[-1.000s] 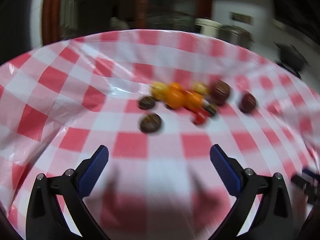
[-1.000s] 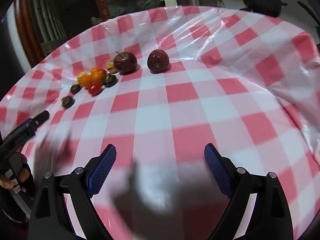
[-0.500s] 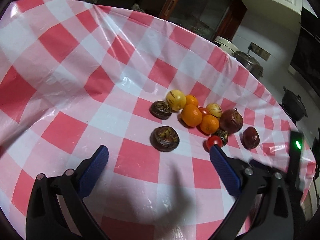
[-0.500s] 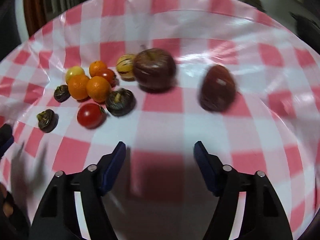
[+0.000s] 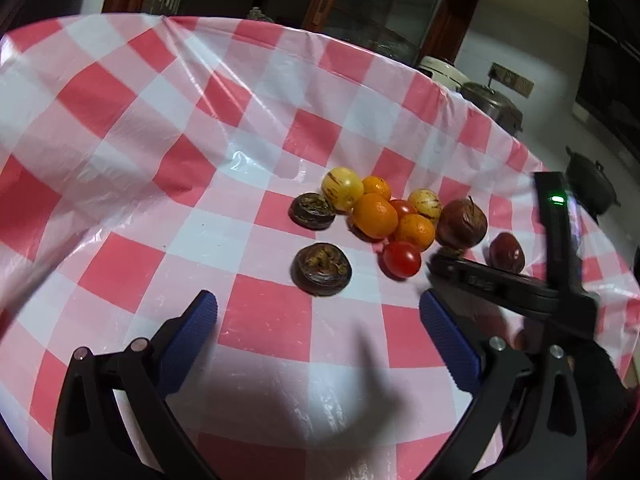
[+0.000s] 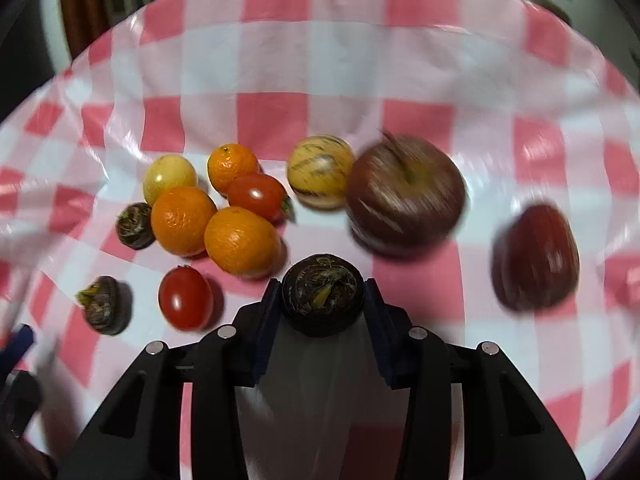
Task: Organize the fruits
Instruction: 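Grasp a dark brown round fruit with the right tool while the left tool grasps another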
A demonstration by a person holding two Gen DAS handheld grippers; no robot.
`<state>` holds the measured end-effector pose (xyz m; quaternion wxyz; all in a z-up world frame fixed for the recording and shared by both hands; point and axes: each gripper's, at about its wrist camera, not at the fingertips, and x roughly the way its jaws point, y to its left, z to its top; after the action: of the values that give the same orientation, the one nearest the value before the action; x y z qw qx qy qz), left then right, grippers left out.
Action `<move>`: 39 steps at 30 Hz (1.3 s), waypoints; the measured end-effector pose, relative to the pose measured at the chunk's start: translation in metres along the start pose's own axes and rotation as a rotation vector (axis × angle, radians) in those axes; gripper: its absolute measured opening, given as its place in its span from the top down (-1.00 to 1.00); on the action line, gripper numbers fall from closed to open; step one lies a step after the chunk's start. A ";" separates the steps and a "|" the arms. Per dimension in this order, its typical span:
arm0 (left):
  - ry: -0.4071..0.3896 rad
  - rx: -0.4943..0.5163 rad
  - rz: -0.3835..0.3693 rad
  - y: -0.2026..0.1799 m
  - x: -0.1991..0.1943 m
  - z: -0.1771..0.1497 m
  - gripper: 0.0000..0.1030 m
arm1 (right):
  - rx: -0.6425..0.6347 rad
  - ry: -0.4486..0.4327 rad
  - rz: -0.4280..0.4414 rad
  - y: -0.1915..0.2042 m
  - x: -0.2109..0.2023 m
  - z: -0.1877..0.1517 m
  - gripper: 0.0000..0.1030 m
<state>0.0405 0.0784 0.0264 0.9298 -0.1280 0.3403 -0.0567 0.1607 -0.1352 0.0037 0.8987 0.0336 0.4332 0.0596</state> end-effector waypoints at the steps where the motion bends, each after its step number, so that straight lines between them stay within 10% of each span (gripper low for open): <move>1: 0.009 0.005 0.006 -0.001 0.002 0.000 -0.97 | 0.033 -0.015 -0.002 -0.007 -0.008 -0.008 0.19; 14: 0.173 0.071 0.132 -0.013 0.049 0.018 -0.76 | 0.233 -0.086 0.189 -0.041 -0.047 -0.056 0.19; 24: 0.219 0.198 0.224 -0.027 0.084 0.026 -0.08 | 0.224 -0.083 0.219 -0.042 -0.042 -0.054 0.19; 39: 0.158 0.107 0.131 -0.007 0.076 0.032 0.14 | 0.237 -0.065 0.218 -0.043 -0.037 -0.053 0.19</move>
<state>0.1187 0.0635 0.0050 0.9073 -0.0507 0.4166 -0.0239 0.0999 -0.1824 -0.0058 0.8902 0.1880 0.4017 0.1039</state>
